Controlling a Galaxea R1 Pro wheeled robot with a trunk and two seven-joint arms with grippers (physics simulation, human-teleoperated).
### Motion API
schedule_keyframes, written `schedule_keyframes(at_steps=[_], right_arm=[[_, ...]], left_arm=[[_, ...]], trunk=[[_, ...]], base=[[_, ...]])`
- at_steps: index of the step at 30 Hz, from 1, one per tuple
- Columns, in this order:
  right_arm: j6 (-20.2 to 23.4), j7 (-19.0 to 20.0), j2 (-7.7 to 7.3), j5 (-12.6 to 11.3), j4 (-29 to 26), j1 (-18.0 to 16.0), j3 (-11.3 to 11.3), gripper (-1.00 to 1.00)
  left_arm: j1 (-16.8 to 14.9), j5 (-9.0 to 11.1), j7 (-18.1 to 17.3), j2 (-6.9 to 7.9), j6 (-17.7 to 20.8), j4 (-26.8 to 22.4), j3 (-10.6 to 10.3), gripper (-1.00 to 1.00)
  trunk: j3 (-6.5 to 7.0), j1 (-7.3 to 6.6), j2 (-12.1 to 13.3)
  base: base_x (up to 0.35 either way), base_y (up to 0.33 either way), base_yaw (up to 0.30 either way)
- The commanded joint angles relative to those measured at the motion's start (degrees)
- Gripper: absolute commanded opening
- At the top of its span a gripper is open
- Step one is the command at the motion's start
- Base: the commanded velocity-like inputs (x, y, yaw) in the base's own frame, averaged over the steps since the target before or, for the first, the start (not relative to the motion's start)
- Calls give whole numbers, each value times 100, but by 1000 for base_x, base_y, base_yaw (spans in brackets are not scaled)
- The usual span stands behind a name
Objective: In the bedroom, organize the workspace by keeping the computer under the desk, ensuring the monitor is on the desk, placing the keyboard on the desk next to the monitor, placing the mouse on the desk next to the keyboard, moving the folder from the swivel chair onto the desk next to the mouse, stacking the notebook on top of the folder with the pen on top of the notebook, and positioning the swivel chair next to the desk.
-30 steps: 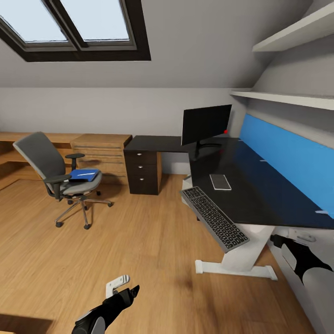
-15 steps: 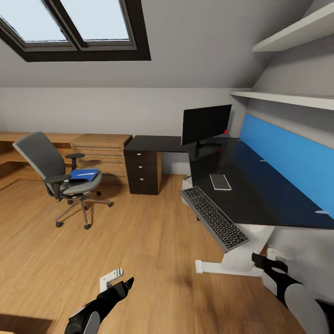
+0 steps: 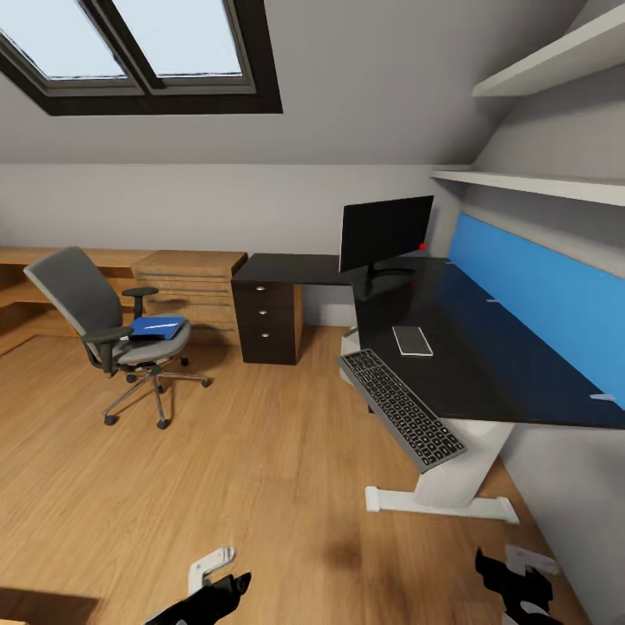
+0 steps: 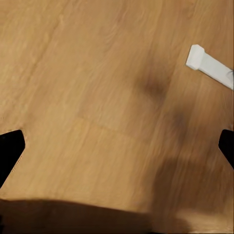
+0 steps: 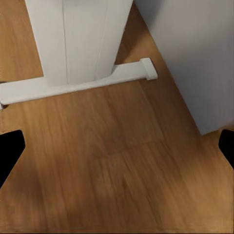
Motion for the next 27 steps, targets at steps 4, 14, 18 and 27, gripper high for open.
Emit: schedule_keyframes(at_steps=[4,14,18,27], right_arm=[[-76,150,12,17,15,138,-17,100],[-405,349,333,5,16,212,-22,100],[-680,348,452,10,16,215,-24,100],[-878,346,518,18,16,216,-26,100]], left_arm=[[-3,-324,-19,46,-12,415,20,100],[-3,-786,-26,116,-1788,1841,12,100],[-3,-1048,-16,137,-1936,1957,12,100],[-3,-1198,18,138,-1989,2195,13,100]], trunk=[[-5,0,-3],[-5,0,-3],[-5,0,-3],[-15,0,-3]], base=[[0,0,0],[0,0,0],[-2,-7,0],[-140,-270,227]])
